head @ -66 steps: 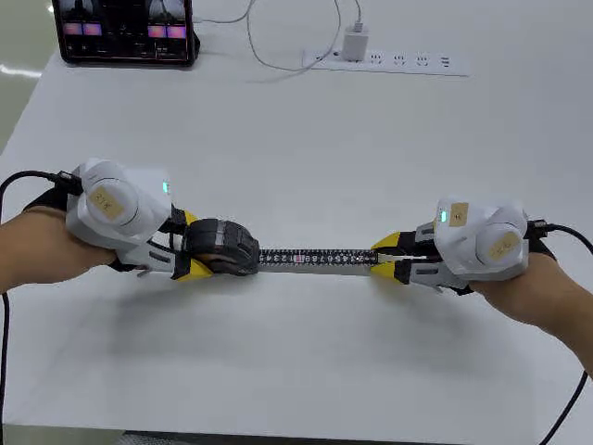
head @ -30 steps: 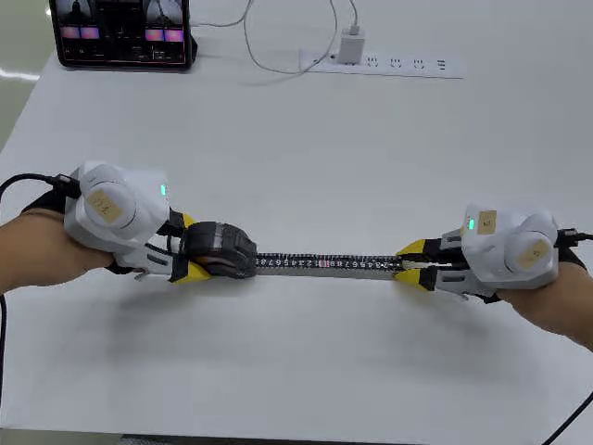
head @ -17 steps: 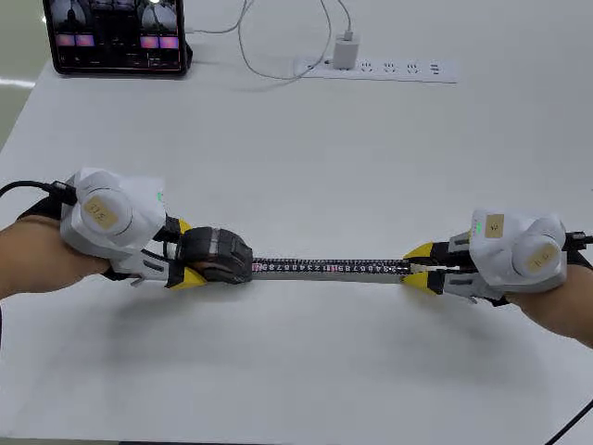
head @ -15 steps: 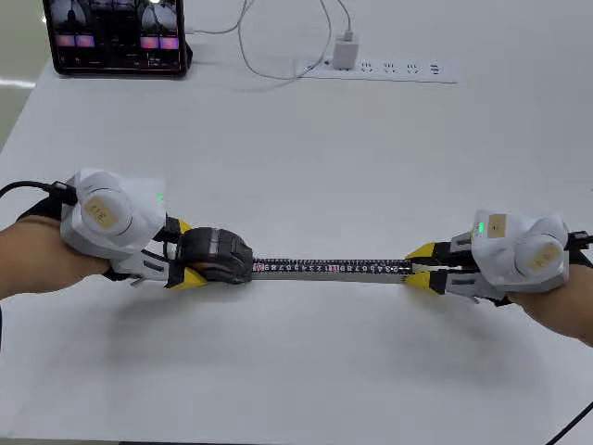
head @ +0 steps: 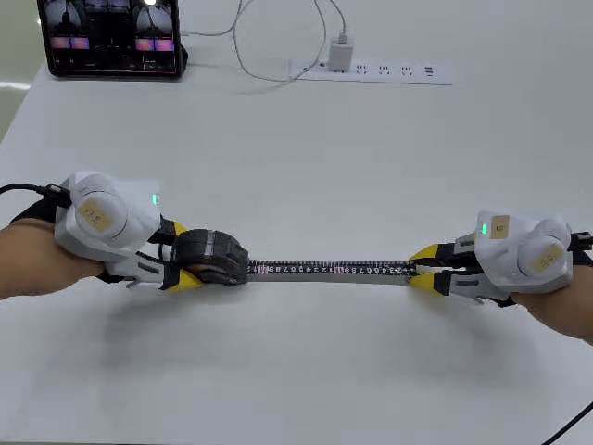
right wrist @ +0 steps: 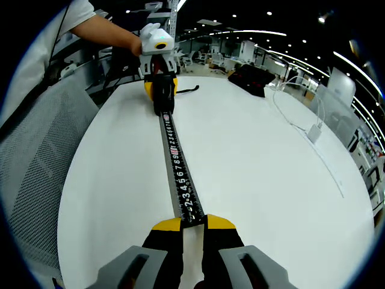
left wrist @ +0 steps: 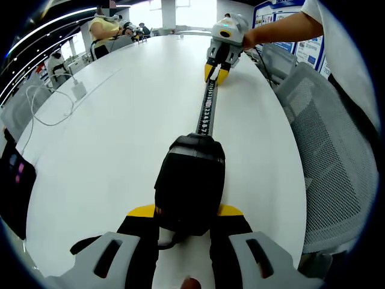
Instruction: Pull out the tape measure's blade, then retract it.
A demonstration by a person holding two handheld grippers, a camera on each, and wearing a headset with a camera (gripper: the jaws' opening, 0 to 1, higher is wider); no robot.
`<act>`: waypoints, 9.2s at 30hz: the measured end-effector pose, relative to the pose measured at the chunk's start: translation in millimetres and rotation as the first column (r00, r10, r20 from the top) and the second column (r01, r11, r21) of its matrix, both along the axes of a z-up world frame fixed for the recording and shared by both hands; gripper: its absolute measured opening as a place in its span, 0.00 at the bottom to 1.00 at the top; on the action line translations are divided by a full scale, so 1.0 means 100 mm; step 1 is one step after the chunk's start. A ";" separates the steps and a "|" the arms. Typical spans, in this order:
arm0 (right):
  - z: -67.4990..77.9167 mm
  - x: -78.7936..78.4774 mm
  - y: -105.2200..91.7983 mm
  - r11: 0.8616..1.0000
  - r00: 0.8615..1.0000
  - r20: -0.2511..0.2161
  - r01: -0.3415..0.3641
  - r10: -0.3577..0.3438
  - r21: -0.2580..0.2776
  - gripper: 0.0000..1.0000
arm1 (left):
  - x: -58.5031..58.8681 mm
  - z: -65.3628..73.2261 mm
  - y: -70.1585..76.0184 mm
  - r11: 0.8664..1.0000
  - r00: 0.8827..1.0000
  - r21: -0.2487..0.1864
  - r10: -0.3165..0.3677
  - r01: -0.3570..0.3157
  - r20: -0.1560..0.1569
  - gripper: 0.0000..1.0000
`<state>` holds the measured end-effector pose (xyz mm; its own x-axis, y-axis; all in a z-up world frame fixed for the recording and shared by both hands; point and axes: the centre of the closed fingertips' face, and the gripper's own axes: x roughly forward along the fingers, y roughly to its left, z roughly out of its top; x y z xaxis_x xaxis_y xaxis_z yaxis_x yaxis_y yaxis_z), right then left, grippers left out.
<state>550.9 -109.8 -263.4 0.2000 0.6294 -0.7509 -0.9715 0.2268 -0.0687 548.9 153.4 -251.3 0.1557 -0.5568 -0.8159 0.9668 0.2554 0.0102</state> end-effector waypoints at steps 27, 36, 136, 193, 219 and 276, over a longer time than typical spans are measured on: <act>0.04 -0.01 -0.13 0.999 1.000 -0.023 -0.017 0.016 -0.048 0.08 | -0.01 0.00 0.00 1.000 1.000 0.010 0.004 -0.004 0.014 0.28; 0.03 -0.01 -0.14 0.991 0.996 -0.056 -0.071 0.065 -0.110 0.09 | 0.00 0.00 0.00 0.999 1.000 0.023 0.026 -0.026 0.006 0.28; 0.43 -0.17 0.01 0.946 0.950 0.009 0.310 -0.312 0.099 0.62 | -0.24 0.55 0.09 0.891 0.908 -0.256 0.409 -0.375 0.092 0.63; 0.34 -0.64 -0.17 0.868 0.885 -0.005 0.457 -0.465 0.195 0.88 | -0.80 0.38 0.08 0.780 0.824 -0.340 0.566 -0.525 0.028 0.82; 0.36 -0.66 -0.13 0.871 0.890 -0.012 0.449 -0.456 0.197 0.90 | -0.83 0.38 0.12 0.775 0.819 -0.339 0.573 -0.533 0.023 0.82; 0.36 -0.65 -0.14 0.875 0.891 -0.004 0.447 -0.454 0.188 0.89 | -0.74 0.43 0.09 0.725 0.784 -0.370 0.620 -0.581 -0.018 0.82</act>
